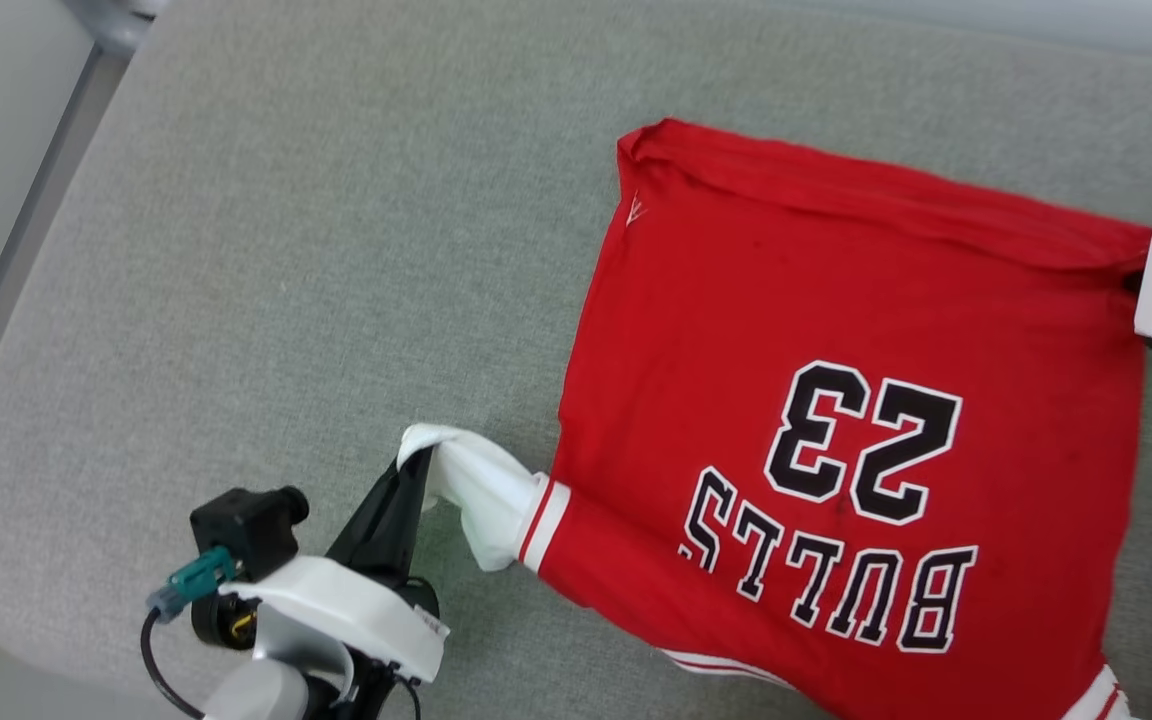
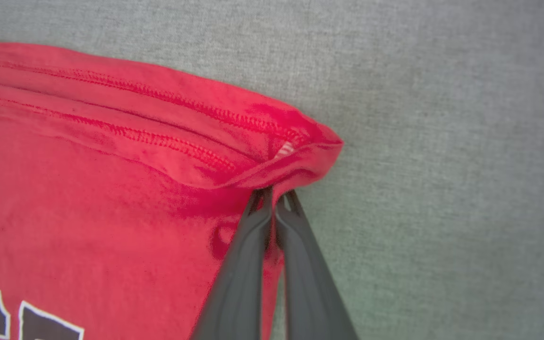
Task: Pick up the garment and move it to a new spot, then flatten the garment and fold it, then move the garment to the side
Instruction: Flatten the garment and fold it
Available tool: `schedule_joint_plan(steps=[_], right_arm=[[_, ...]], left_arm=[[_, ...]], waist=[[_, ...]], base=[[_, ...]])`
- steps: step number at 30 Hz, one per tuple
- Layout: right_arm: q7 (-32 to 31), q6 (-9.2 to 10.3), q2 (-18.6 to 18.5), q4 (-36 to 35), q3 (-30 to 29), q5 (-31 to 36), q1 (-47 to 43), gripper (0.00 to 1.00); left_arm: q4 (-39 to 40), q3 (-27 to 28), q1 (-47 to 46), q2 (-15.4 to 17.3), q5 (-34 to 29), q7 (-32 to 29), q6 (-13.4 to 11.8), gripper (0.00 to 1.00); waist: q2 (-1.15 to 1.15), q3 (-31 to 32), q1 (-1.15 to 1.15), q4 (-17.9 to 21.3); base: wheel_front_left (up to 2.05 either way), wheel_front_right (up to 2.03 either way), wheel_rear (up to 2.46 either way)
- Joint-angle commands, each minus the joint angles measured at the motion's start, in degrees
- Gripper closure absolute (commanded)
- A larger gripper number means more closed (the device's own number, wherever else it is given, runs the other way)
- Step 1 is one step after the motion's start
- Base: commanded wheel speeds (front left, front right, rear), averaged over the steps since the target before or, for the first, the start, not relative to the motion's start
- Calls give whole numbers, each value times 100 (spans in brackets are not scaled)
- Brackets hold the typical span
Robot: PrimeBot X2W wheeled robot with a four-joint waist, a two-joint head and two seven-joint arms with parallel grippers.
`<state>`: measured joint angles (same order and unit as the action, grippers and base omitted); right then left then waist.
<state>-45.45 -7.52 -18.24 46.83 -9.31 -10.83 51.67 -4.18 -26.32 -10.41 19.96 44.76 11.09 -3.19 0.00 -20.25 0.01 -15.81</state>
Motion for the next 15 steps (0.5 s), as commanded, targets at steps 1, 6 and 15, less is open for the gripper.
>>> schedule_joint_plan(steps=[1,6,15], right_arm=[[42,6,-100,-111,65,-49,-174,100],[7,6,-294,-873,309,-404,-928,100],[-277,5,-200,-2812,-330,-761,-3303,100]], left_arm=[[-44,13,101,33,33,0,-35,100],[-114,69,394,121,99,10,-115,100],[-70,176,1037,338,236,-116,-407,100]], waist=[[0,241,-1,145],[0,726,-1,492],[0,1477,-1,1190]], base=[[0,0,0],[0,0,0],[0,0,0]])
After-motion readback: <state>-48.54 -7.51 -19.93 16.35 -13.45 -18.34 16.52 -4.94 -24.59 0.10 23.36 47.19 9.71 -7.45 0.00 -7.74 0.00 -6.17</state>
